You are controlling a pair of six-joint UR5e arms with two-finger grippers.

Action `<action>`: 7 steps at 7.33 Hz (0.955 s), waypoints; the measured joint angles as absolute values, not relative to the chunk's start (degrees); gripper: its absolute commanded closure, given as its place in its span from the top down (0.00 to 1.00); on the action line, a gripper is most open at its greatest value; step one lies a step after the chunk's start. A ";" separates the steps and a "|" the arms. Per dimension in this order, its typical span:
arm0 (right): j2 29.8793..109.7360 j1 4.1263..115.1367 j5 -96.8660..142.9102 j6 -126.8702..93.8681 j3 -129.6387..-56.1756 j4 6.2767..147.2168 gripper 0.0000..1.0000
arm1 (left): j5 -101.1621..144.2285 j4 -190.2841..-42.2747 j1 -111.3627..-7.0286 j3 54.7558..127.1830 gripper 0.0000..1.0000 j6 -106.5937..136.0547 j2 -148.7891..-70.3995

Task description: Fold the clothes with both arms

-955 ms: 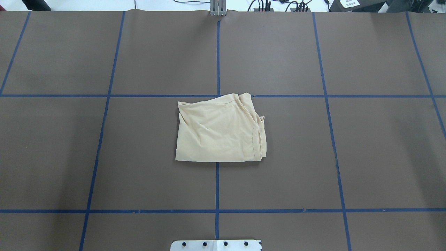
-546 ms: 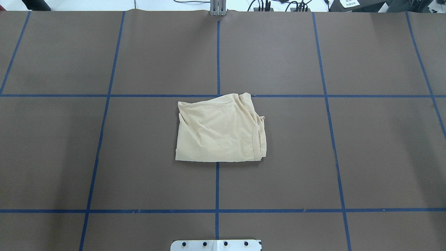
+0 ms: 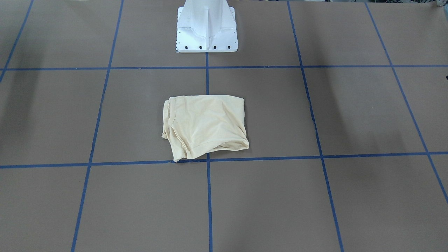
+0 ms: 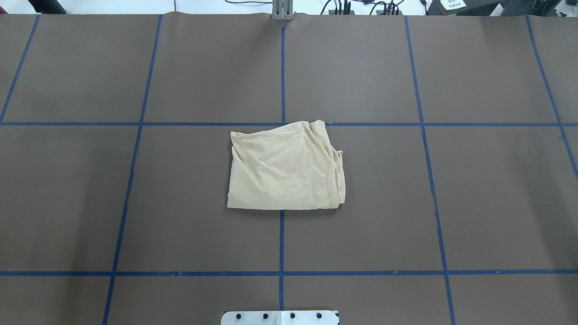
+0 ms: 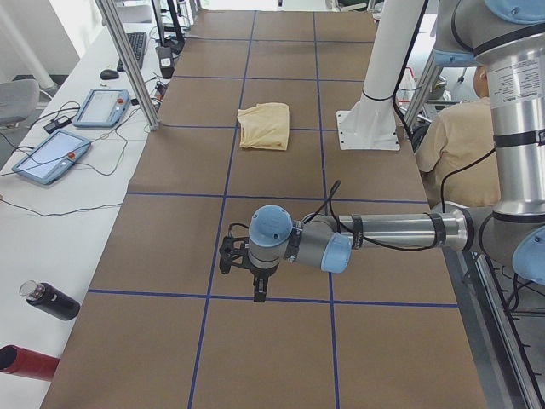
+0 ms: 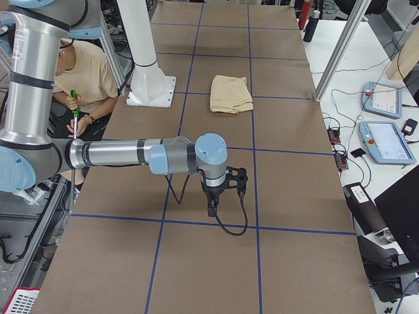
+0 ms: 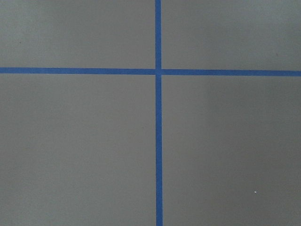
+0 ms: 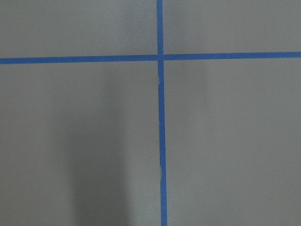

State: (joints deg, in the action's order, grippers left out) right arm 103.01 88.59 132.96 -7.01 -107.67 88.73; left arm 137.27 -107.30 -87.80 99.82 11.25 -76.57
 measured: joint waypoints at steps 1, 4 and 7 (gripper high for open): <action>103.01 88.56 132.97 -7.02 -107.67 88.68 1.00 | 137.05 -107.18 -87.86 100.94 1.00 11.19 -75.59; 102.93 88.48 133.08 -7.03 -107.71 88.58 1.00 | 135.37 -106.88 -88.08 104.02 1.00 8.83 -72.85; 102.84 88.43 133.23 -7.03 -107.90 88.51 1.00 | 131.91 -107.05 -88.09 104.02 1.00 8.37 -72.38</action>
